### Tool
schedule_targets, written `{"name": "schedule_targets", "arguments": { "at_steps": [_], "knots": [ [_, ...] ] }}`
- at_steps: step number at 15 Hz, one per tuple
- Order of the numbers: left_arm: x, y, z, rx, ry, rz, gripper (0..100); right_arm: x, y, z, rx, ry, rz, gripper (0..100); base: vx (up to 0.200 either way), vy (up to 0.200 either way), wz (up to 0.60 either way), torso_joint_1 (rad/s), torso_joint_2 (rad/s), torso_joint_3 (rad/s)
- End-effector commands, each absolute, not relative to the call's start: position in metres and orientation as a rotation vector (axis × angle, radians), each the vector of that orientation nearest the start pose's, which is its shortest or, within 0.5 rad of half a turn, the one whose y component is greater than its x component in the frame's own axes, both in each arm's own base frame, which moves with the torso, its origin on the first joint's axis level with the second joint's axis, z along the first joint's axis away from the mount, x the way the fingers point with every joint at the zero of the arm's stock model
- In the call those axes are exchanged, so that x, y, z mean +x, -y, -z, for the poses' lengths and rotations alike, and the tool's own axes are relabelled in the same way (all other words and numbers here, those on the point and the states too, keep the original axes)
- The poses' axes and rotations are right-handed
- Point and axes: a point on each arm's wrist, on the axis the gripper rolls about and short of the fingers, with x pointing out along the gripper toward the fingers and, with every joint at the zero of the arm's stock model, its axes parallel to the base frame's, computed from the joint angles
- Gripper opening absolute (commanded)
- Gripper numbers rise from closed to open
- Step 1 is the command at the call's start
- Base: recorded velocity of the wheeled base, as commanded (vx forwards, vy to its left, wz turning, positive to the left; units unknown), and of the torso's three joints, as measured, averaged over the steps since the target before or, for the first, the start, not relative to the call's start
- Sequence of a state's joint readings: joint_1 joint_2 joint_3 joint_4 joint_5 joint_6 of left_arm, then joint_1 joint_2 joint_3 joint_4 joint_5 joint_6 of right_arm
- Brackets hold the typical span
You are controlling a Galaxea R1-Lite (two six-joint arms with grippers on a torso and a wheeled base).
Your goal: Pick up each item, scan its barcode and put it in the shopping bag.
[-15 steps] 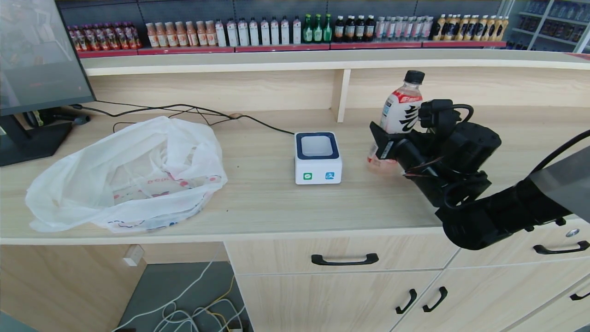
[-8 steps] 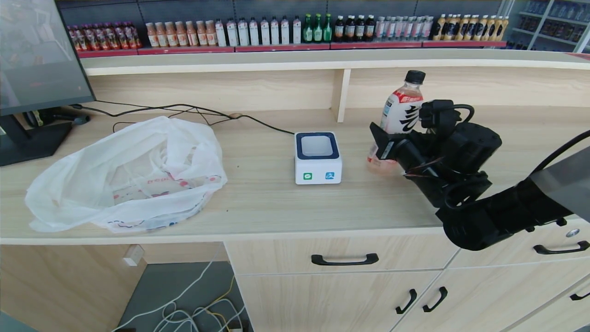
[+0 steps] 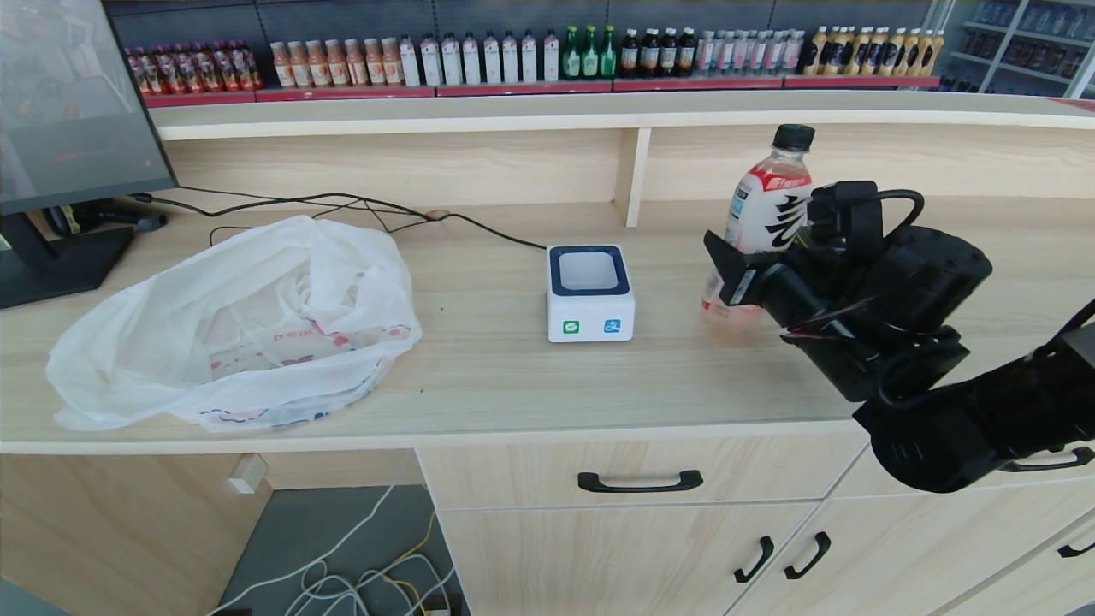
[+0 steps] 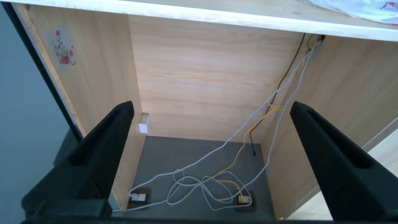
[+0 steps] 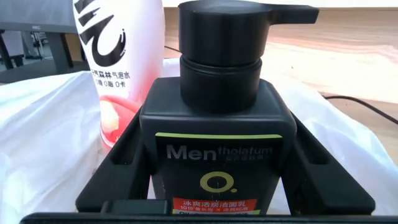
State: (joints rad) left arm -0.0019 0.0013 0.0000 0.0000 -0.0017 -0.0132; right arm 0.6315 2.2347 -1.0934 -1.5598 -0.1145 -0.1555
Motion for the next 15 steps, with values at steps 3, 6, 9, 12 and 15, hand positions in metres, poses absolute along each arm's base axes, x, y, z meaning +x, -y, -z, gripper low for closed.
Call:
{"name": "schedule_targets", "arguments": {
  "at_steps": [3, 6, 9, 12, 15],
  "knots": [
    [-0.023, 0.000, -0.076, -0.011, -0.002, 0.003, 100, 0.343, -0.247, -0.142, -0.002, 0.412, -0.479, 0, 0.000, 0.000, 0.00, 0.000, 0.00, 0.000],
    [-0.023, 0.000, -0.076, -0.012, -0.002, 0.003, 100, 0.343, -0.247, -0.139, -0.005, 0.405, -0.480, 0, 0.000, 0.000, 0.00, 0.000, 0.00, 0.000],
    [-0.023, 0.000, -0.076, -0.012, -0.002, 0.003, 100, 0.345, -0.249, -0.134, -0.011, 0.397, -0.482, 0, 0.000, 0.000, 0.00, 0.000, 0.00, 0.000],
    [-0.023, 0.000, -0.076, -0.012, -0.002, 0.003, 100, 0.346, -0.251, -0.128, -0.015, 0.382, -0.487, 0, 0.000, 0.000, 0.00, 0.000, 0.00, 0.000],
    [-0.023, 0.000, -0.076, -0.012, -0.002, 0.003, 100, 0.348, -0.253, -0.123, -0.020, 0.372, -0.488, 0, 0.000, 0.000, 0.00, 0.000, 0.00, 0.000]
  ]
}}
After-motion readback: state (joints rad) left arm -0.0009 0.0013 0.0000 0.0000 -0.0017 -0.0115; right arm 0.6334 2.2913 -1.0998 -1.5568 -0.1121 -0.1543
